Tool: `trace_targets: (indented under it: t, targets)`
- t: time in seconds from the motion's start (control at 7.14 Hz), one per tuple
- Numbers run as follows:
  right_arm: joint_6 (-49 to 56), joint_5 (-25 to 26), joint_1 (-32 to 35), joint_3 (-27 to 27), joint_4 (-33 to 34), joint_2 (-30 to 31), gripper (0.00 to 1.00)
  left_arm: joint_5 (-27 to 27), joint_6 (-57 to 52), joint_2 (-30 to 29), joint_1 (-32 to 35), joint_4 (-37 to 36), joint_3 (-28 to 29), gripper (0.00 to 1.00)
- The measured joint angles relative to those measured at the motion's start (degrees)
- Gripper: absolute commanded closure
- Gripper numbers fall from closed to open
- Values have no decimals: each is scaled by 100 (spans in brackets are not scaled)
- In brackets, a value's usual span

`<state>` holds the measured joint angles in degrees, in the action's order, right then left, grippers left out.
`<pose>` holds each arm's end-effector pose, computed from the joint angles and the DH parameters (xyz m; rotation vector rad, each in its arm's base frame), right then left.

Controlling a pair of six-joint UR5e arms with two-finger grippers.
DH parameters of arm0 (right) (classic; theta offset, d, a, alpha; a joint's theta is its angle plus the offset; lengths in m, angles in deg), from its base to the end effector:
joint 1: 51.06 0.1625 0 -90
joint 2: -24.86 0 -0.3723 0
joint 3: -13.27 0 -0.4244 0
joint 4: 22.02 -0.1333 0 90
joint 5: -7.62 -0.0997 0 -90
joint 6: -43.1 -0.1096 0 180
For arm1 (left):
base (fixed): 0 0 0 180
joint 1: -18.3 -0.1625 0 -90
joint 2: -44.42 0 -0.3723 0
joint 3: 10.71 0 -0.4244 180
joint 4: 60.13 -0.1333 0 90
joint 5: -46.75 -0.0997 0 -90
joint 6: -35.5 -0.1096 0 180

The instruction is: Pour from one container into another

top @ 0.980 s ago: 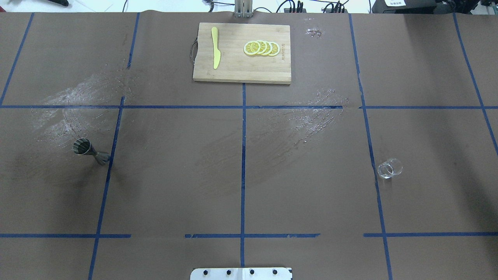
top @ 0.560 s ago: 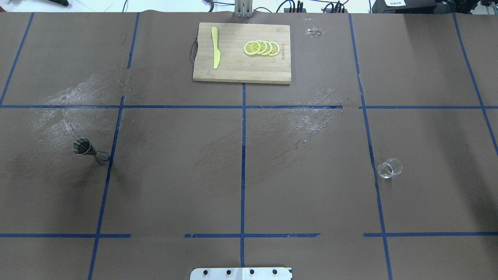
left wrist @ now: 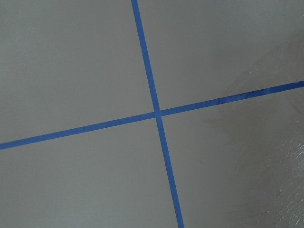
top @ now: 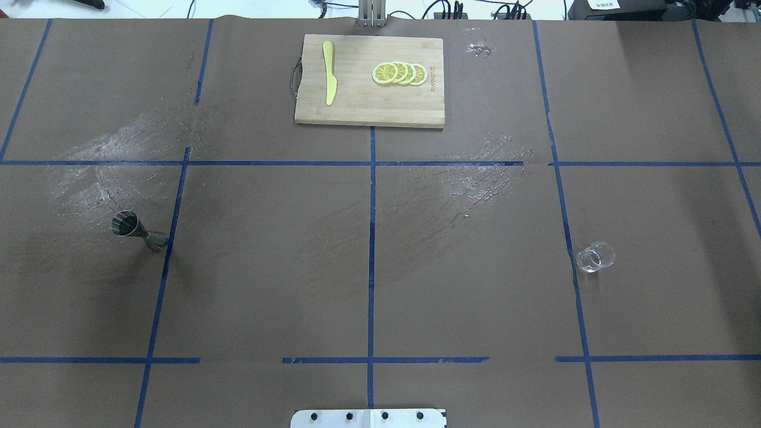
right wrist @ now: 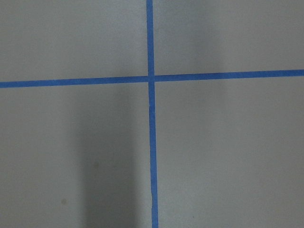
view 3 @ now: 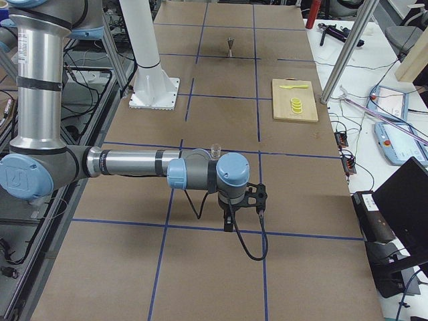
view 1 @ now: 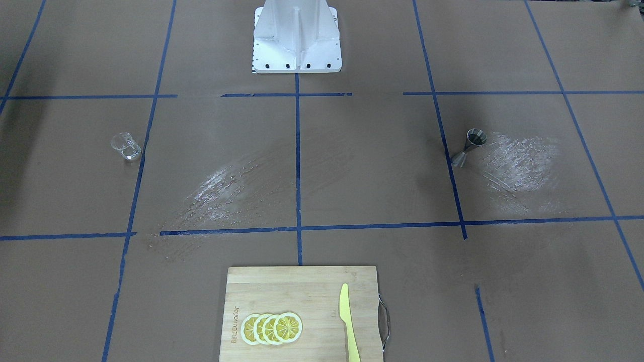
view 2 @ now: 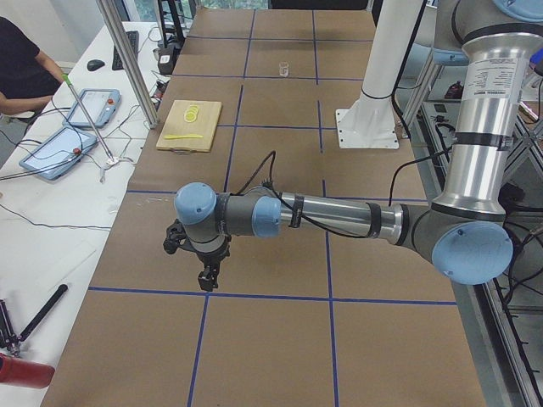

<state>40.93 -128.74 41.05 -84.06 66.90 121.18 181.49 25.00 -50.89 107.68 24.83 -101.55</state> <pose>0.0718 -0.4834 0.5970 0.0340 -0.8092 0.0558 -0.0501 -0.5582 0.5636 0.0857 0.7776 0.1917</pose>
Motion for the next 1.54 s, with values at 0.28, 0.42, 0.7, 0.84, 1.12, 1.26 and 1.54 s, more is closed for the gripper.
trace_targets:
  t: [0.28,0.42,0.7,0.84,1.12,1.26,1.54]
  targets:
    - [-122,2,14,45,-101,-30,0,13,36,57,0,9,9,0]
    - [-213,-3,16,39,-116,-45,0,21,51,80,0,13,15,0]
    - [-283,-17,17,18,-128,-58,0,25,58,95,0,14,17,0]
    - [-289,-22,17,13,-129,-60,0,26,58,94,0,18,9,0]
    - [-293,-24,17,7,-130,-69,0,21,52,87,6,20,-1,0]
    - [-293,-24,17,8,-130,-74,0,26,48,85,7,21,1,0]
    - [-293,-30,17,6,-130,-78,0,42,44,88,9,23,24,0]
